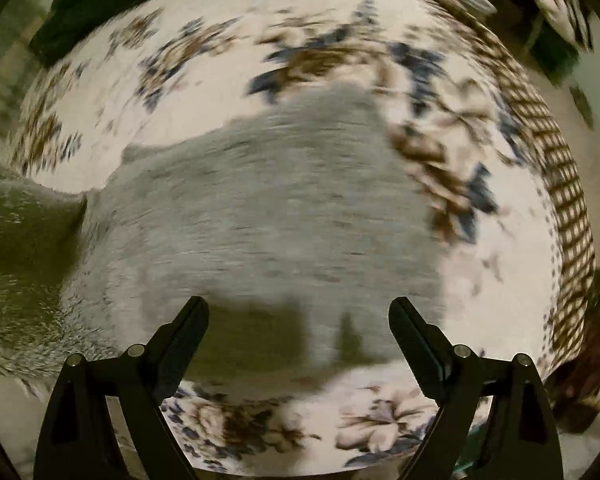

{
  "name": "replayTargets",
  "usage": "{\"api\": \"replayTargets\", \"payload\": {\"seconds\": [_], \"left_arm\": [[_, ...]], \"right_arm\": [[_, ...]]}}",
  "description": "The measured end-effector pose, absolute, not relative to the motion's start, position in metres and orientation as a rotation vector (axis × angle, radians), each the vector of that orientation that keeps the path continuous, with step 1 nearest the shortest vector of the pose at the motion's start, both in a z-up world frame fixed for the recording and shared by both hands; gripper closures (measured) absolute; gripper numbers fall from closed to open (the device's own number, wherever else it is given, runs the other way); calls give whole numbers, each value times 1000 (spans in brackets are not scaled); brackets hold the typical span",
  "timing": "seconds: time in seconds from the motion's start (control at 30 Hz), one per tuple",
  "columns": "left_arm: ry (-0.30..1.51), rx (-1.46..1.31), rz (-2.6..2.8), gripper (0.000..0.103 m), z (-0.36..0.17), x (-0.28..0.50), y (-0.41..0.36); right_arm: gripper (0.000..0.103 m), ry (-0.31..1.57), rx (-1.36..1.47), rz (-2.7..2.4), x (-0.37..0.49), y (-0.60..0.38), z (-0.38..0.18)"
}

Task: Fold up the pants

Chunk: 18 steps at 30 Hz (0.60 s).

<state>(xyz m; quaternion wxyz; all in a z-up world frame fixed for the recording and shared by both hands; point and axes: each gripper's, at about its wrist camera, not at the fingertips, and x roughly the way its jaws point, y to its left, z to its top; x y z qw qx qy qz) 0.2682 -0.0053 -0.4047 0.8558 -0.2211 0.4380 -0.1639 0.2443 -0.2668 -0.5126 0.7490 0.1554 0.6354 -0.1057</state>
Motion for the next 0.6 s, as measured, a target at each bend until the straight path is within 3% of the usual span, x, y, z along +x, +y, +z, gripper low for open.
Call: {"api": "replayTargets", "payload": {"seconds": [0.13, 0.33, 0.43, 0.5, 0.53, 0.57, 0.6], "left_arm": [[1018, -314, -481, 90, -423, 276, -103], [1216, -93, -488, 87, -495, 284, -202], [1302, -88, -492, 68, -518, 287, -213], [1304, -104, -514, 22, -517, 280, -212], [1305, -109, -522, 11, -511, 276, -211], [1302, -111, -517, 4, -503, 274, -205], [1296, -116, -512, 4, -498, 271, -200]], "right_arm": [[10, 1379, 395, -310, 213, -336, -518], [10, 1382, 569, -388, 169, -420, -542], [10, 1368, 646, -361, 164, -444, -547], [10, 1351, 695, -312, 166, -451, -546], [10, 1340, 730, -275, 169, -455, -545], [10, 1330, 764, -239, 173, -457, -543], [10, 1317, 800, -198, 176, -457, -540]]}}
